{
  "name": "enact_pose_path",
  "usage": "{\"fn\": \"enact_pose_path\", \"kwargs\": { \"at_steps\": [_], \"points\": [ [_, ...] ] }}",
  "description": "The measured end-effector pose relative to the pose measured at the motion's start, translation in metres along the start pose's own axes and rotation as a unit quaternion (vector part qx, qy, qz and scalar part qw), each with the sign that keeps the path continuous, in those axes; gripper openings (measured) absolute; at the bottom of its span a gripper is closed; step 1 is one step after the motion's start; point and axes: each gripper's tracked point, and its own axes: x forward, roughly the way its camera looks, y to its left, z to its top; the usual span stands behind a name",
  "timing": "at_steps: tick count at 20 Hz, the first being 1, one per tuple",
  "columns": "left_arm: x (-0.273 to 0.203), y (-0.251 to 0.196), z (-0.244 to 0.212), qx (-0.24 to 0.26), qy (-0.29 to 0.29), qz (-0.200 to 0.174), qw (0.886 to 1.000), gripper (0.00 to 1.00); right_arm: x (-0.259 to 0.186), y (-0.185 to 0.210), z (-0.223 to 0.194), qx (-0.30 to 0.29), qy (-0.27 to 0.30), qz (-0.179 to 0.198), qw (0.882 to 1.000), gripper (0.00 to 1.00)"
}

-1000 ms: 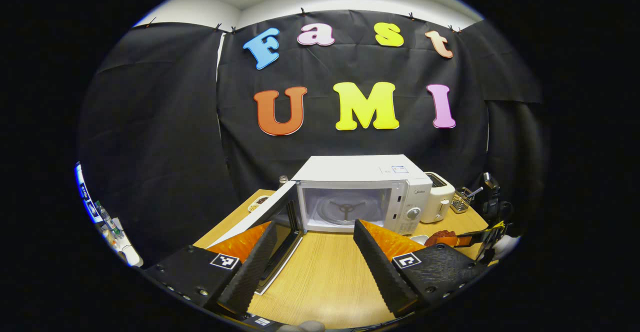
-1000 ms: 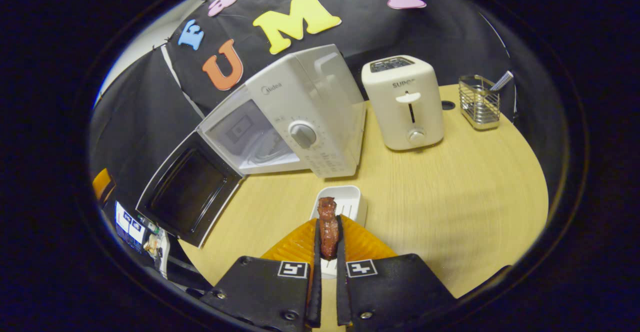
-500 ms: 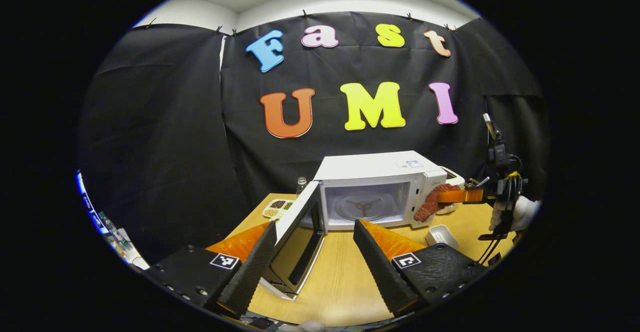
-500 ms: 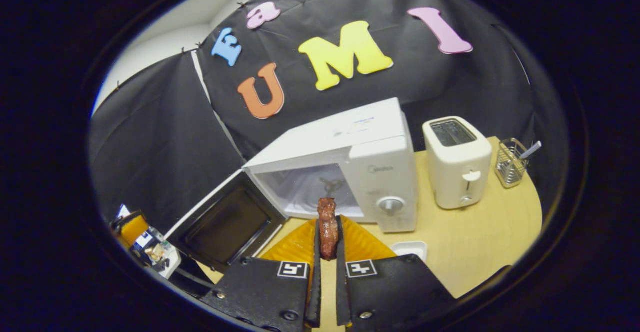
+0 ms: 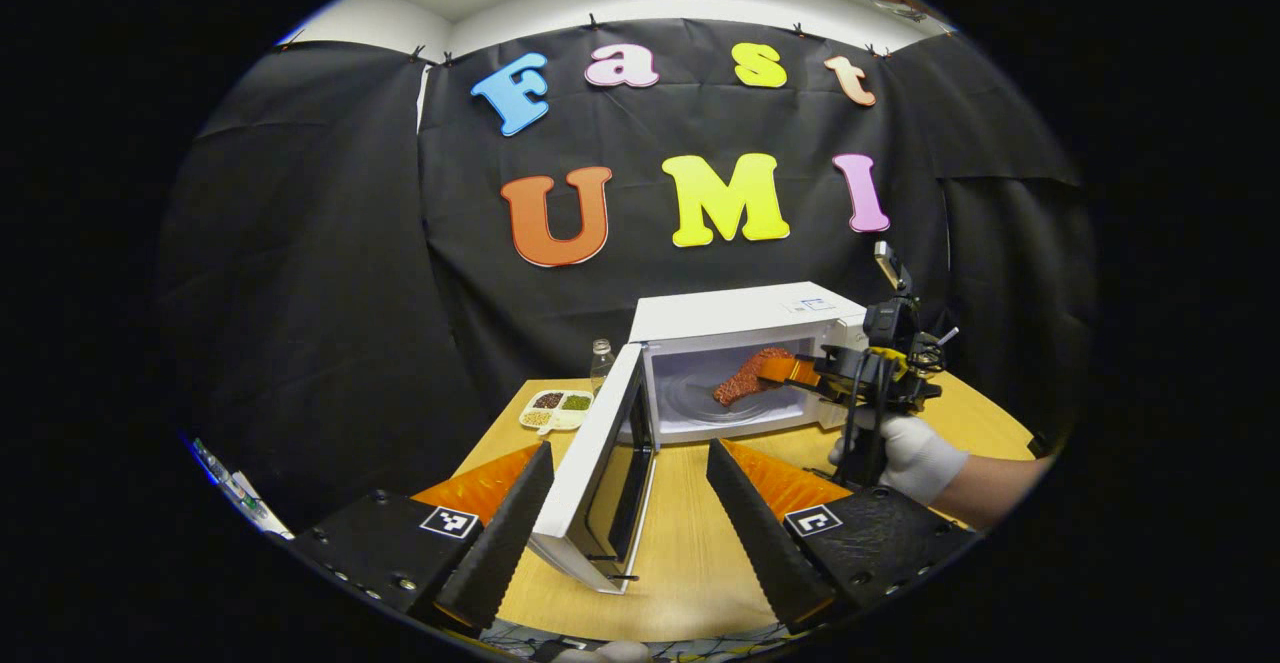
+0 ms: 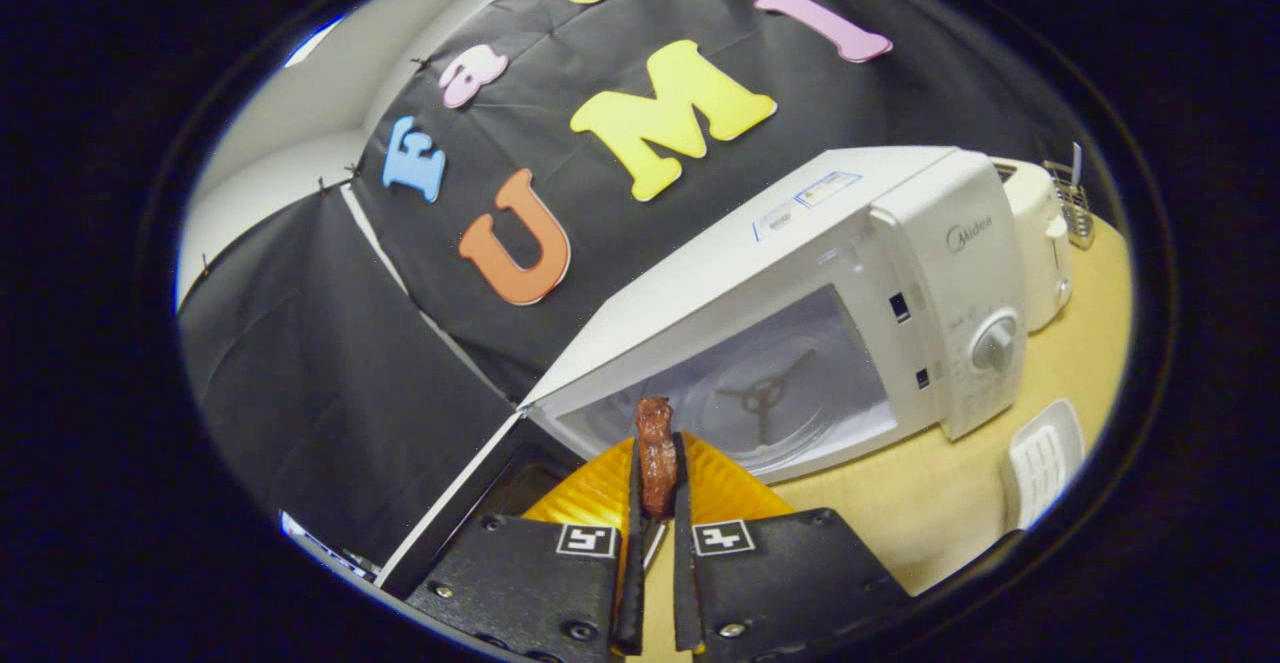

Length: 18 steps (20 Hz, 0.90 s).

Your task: Open the microwave oven with the left hand, put the food in, and close the microwave oven.

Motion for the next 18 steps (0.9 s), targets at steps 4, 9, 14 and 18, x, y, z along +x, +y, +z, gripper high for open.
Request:
{"fn": "enact_pose_path", "kwargs": {
  "at_steps": [4,9,14,18],
  "points": [
    [-0.001,0.025,-0.012,0.001,0.008,0.001,1.0,0.95,0.045,-0.013,-0.017,0.05,-0.042,-0.041,0.997,0.15],
    [-0.002,0.051,-0.025,0.02,0.025,0.008,0.999,0.95,0.096,-0.03,-0.022,0.116,-0.086,-0.082,0.986,0.15],
    [0.005,0.058,-0.023,0.02,0.024,0.0,1.0,0.95,0.126,-0.046,-0.037,0.135,-0.095,-0.116,0.979,0.14],
    [0.013,0.055,-0.024,0.01,0.021,-0.015,1.0,0.96,0.132,-0.058,-0.033,0.12,-0.098,-0.127,0.98,0.15]
  ]
}}
